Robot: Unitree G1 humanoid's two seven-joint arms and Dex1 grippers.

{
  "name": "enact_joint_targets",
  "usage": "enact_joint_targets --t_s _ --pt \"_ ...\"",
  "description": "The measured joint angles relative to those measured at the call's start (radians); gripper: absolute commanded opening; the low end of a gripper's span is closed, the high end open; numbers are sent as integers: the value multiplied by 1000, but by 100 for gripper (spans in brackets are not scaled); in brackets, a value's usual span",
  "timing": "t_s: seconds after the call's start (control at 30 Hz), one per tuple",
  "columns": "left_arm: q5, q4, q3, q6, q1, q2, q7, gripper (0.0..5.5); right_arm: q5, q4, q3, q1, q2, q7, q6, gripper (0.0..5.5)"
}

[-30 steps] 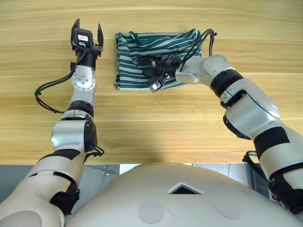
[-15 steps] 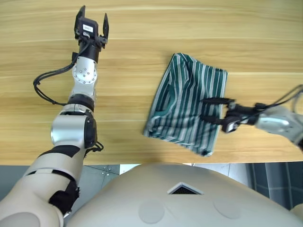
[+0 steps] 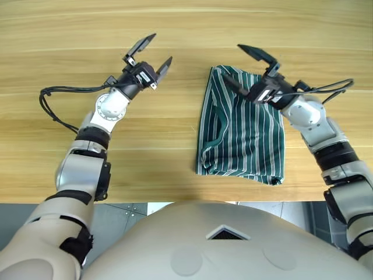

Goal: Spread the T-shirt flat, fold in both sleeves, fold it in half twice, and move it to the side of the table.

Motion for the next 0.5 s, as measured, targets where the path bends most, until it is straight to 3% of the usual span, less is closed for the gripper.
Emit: enact_joint_targets --t_s 0.27,0.5 --pt "77 -7 -96 -13 38 4 -20 324 -36 -72 -141 81 -111 54 -8 338" --pt "160 -73 -173 -12 36 -39 9 324 -223 137 -103 -86 8 17 53 338"
